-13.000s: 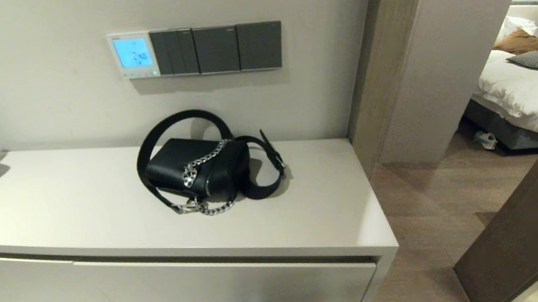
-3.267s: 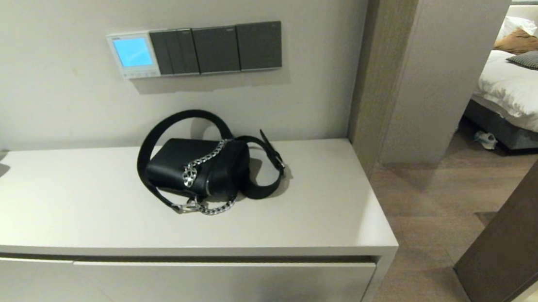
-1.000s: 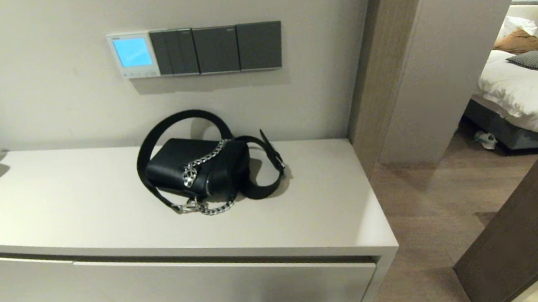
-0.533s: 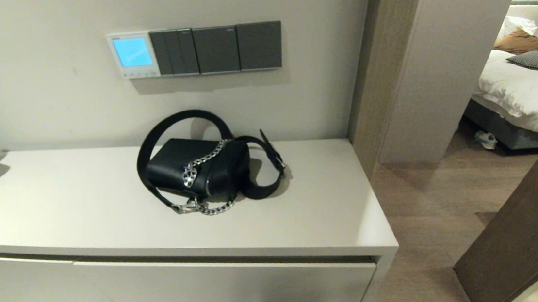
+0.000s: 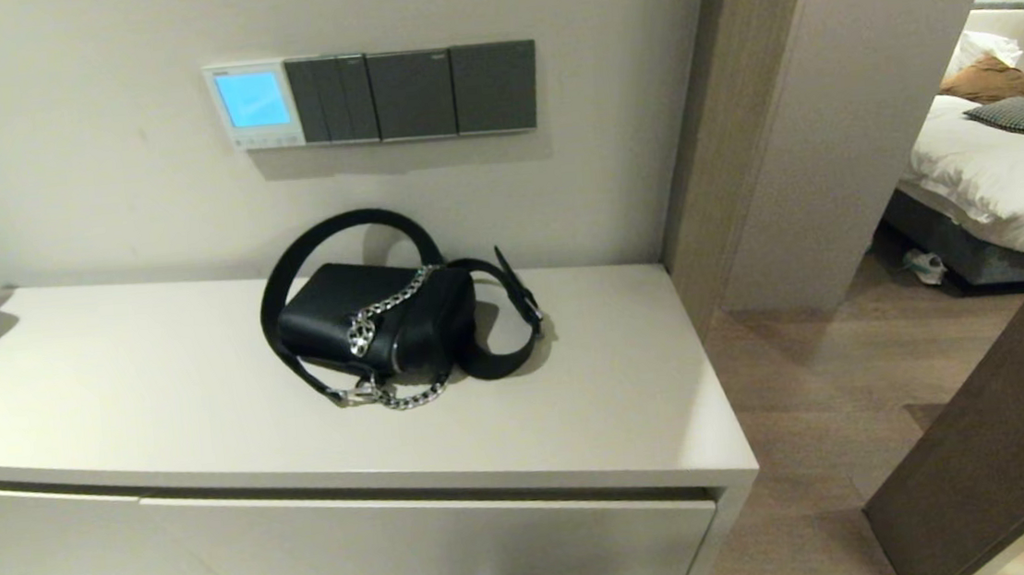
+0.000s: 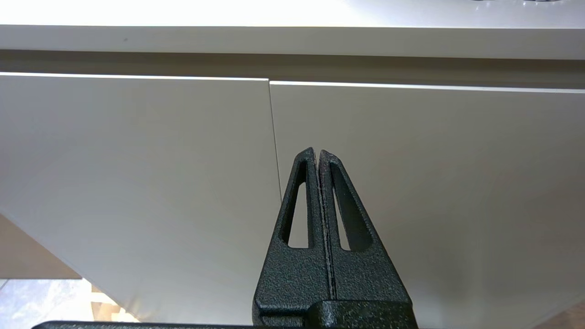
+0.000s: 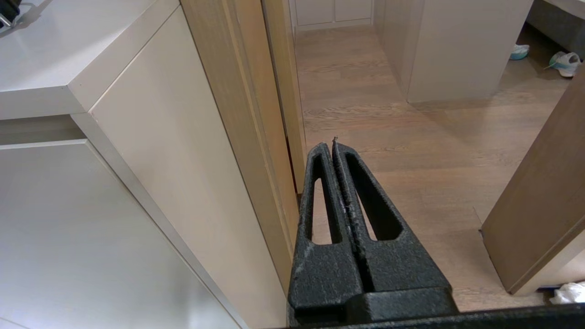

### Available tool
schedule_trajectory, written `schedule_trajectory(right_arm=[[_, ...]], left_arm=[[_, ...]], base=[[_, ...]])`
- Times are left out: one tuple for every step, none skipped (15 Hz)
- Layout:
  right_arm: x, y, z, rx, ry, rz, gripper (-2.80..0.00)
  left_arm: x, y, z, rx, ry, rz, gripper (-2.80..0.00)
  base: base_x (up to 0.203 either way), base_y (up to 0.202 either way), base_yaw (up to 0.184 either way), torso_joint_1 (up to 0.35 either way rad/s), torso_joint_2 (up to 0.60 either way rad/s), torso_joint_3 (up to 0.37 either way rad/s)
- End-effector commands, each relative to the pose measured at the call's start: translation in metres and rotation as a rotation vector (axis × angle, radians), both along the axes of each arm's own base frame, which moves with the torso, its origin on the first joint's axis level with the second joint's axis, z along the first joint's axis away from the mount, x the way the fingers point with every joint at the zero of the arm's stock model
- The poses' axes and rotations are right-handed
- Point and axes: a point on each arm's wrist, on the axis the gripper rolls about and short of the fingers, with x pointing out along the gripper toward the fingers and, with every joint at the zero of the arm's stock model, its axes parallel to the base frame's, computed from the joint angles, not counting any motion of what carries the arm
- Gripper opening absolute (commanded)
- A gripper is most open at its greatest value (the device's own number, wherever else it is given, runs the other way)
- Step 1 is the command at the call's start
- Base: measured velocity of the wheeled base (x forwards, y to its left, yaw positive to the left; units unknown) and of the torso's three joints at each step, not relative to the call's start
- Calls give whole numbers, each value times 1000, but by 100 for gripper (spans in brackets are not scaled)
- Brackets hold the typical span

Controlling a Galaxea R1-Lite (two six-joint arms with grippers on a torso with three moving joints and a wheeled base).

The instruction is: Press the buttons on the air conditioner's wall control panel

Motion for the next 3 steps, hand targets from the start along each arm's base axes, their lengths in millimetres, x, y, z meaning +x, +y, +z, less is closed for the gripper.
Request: schedule_trajectory(right_arm=[[0,0,0,0,3,0,-280],[0,0,0,0,3,0,-280],[0,0,0,0,3,0,-280]], left_arm=[[0,0,0,-1,-1,0,-280],[0,0,0,-1,-1,0,-280],[0,0,0,-1,-1,0,-280]], base=[[0,0,0,0,0,0],[0,0,0,0,0,0],[0,0,0,0,0,0]])
